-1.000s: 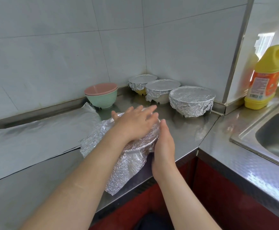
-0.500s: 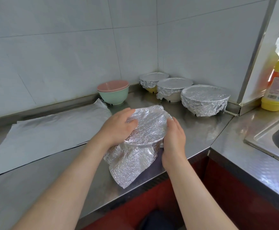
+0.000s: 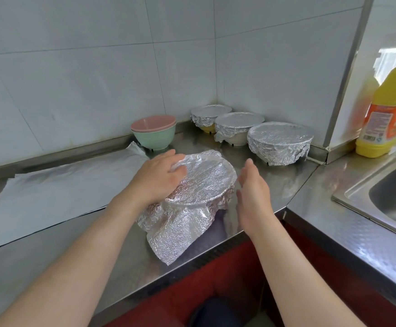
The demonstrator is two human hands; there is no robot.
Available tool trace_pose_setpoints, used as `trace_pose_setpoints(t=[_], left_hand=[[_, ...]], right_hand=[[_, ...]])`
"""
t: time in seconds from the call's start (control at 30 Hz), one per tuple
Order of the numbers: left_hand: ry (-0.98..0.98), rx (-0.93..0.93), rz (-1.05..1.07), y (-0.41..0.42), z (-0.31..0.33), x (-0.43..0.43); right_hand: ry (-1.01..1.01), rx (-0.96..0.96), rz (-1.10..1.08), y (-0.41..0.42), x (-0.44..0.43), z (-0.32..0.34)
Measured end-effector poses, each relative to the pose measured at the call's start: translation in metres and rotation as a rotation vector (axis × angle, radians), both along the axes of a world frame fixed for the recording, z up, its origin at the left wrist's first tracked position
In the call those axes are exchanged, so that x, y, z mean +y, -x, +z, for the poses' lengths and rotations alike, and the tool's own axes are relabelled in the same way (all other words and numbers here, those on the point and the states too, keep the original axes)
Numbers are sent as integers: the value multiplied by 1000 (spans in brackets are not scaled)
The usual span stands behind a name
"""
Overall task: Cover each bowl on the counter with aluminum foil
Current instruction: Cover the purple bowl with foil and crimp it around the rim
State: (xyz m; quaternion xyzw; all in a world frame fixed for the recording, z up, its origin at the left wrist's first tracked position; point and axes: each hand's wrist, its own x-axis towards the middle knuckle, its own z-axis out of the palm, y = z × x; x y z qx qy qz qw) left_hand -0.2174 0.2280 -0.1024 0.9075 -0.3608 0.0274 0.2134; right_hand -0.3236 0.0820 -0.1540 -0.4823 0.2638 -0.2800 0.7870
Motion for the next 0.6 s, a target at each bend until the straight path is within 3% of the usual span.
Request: trace_pose_setpoints(t=[0.13,0.23,0.3,0.6], left_hand=[[48,-377,-103,43,2,-12],[11,-399,-211,71,-13,-30],[38,-454,-195,76,-22,-36],[146,-566,-178,74,-32,-33]], right_hand=[[-25,-59,34,-16,-2,-6],[-133,-135,57,-33,-12,-32],[-157,-100,61,-22,1,-17],[-35,-52,189,-15,-2,-9]])
